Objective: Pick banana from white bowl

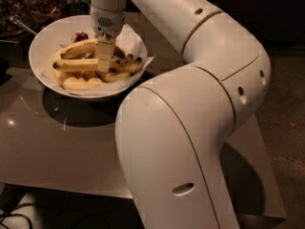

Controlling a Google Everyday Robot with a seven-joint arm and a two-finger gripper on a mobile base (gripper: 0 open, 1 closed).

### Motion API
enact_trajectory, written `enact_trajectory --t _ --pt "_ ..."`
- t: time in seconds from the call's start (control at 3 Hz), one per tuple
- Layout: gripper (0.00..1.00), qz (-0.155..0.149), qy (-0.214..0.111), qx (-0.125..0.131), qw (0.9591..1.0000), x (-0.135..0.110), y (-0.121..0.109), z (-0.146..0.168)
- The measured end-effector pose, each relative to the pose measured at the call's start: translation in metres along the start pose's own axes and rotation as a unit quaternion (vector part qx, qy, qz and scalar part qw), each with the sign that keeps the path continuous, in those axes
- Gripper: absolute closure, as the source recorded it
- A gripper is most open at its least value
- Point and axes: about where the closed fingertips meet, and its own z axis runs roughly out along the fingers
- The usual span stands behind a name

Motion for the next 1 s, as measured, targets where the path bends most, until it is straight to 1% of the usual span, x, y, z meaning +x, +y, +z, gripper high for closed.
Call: enact_trajectory --t 0.33,0.67,1.0 --pt "0.67 -0.002 0.001 -0.006 1.0000 0.0011 -0.0011 0.0057" --pt "0.91 -0.004 0.004 -0.005 1.0000 0.0029 -0.0018 0.0068" --pt "1.00 -0.004 0.004 -0.005 1.0000 0.0029 -0.0018 0.0069"
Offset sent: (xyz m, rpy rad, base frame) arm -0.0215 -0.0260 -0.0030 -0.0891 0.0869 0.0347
